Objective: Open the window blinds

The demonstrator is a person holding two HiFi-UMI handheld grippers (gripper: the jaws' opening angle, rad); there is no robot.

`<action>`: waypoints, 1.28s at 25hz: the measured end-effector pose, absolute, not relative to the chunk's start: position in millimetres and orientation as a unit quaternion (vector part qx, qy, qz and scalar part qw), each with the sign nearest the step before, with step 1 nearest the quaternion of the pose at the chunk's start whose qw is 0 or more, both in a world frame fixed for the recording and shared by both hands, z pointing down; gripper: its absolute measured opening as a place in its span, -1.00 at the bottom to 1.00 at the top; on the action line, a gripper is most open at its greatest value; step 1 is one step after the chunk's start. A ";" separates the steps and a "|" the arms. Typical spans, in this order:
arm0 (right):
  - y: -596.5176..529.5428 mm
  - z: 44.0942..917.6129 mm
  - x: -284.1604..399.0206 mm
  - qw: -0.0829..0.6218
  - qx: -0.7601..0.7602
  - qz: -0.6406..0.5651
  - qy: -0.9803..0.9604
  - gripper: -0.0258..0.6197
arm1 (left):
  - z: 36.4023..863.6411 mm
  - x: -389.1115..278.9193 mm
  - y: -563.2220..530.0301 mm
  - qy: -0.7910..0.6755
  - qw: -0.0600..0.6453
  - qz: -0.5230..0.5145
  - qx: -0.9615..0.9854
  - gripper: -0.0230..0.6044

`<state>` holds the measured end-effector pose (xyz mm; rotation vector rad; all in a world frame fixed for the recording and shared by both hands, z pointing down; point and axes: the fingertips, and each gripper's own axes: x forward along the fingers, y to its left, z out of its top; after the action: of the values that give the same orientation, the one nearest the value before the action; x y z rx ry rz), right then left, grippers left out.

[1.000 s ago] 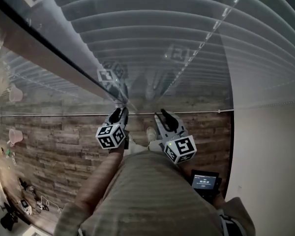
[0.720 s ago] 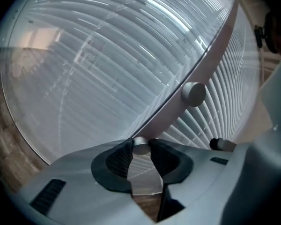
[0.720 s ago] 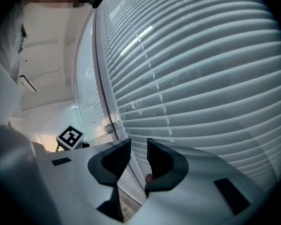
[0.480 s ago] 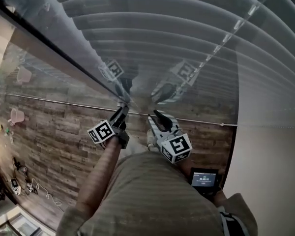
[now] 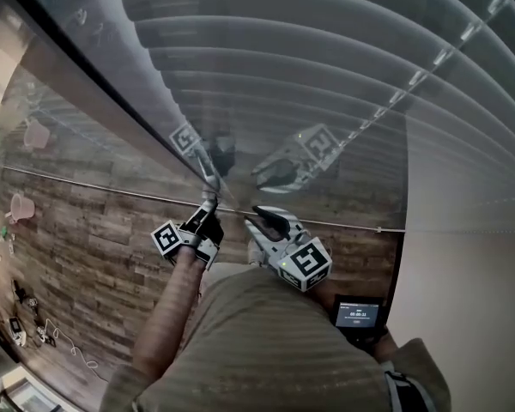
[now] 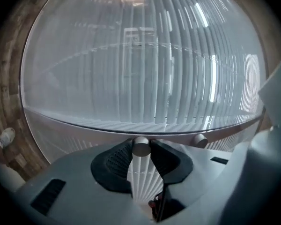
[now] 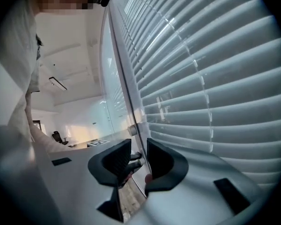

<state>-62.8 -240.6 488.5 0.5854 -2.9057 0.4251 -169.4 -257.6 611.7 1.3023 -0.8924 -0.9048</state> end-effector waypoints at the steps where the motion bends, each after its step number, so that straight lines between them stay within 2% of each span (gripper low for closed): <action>1: -241.5 486.5 -63.5 0.074 0.196 0.139 -0.968 -0.57 | 611.4 -170.3 -258.4 -0.372 0.622 -0.408 0.556 -0.50; 6: -244.2 488.1 -60.4 0.075 0.210 0.149 -0.963 -0.57 | 610.3 -166.3 -260.1 -0.323 0.641 -0.462 0.520 -0.50; 10: -249.0 490.1 -60.2 0.071 0.215 0.155 -0.962 -0.57 | 609.4 -164.5 -263.2 -0.365 0.615 -0.435 0.547 -0.50; 12: -246.2 492.8 -60.0 0.071 0.211 0.159 -0.962 -0.57 | 605.5 -161.6 -262.1 -0.436 0.569 -0.350 0.603 -0.38; 15: -239.7 496.3 -61.4 0.076 0.203 0.165 -0.962 -0.57 | 602.4 -153.2 -256.1 -0.545 0.443 -0.121 0.702 -0.24; 17: -236.0 493.9 -62.6 0.077 0.199 0.169 -0.962 -0.57 | 593.9 -149.7 -253.7 -0.590 0.341 0.015 0.731 -0.24; 19: -234.2 493.8 -62.4 0.076 0.198 0.174 -0.962 -0.57 | 588.5 -149.9 -255.1 -0.622 0.275 0.091 0.727 -0.25; 20: -233.8 495.7 -62.0 0.075 0.198 0.177 -0.961 -0.57 | 589.3 -151.3 -256.2 -0.634 0.264 0.107 0.719 -0.46; 22: -233.4 501.9 -60.7 0.074 0.198 0.181 -0.961 -0.57 | 595.0 -154.7 -257.8 -0.644 0.271 0.105 0.708 -0.49; 24: -232.9 505.5 -59.5 0.073 0.198 0.182 -0.960 -0.57 | 600.2 -159.3 -257.4 -0.636 0.310 0.061 0.704 -0.50; 29: -235.0 508.2 -58.1 0.069 0.200 0.182 -0.960 -0.57 | 607.7 -172.1 -258.3 -0.579 0.450 -0.135 0.666 -0.50; 32: -233.5 509.1 -56.1 0.068 0.202 0.181 -0.960 -0.57 | 610.3 -175.4 -258.0 -0.534 0.508 -0.233 0.634 -0.50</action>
<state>-56.1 -233.5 509.1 0.6074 -2.8927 0.5459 -175.4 -258.0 610.3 1.5273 -1.2877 -0.5605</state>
